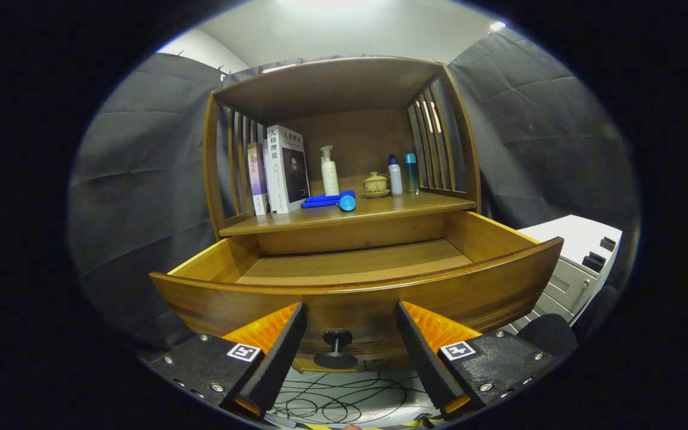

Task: Pull open the drawer, take out the items inside it, and place them on the countertop above the cabinet.

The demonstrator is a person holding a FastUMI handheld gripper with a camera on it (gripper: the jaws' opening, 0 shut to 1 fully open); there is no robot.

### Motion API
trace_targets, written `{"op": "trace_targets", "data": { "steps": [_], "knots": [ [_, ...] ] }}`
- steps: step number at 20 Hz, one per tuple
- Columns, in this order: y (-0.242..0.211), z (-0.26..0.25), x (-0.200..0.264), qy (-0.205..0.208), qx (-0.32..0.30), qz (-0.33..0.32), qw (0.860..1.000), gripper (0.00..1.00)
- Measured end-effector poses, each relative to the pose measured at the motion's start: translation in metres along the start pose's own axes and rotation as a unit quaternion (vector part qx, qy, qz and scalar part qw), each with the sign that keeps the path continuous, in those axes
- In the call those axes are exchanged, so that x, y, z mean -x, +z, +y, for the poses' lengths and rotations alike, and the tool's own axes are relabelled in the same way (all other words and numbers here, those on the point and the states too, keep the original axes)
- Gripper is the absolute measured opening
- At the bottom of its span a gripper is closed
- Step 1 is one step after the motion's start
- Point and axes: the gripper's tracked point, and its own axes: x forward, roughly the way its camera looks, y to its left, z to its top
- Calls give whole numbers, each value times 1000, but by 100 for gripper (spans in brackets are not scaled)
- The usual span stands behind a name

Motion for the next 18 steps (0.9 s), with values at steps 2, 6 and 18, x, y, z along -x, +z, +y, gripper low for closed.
{"op": "trace_targets", "data": {
  "steps": [2,6,18],
  "knots": [
    [-3,-2,-1,-9,1,1,1000,94],
    [-2,0,-2,-12,9,-2,1000,94],
    [-1,7,-23,1,24,4,1000,95]
  ]
}}
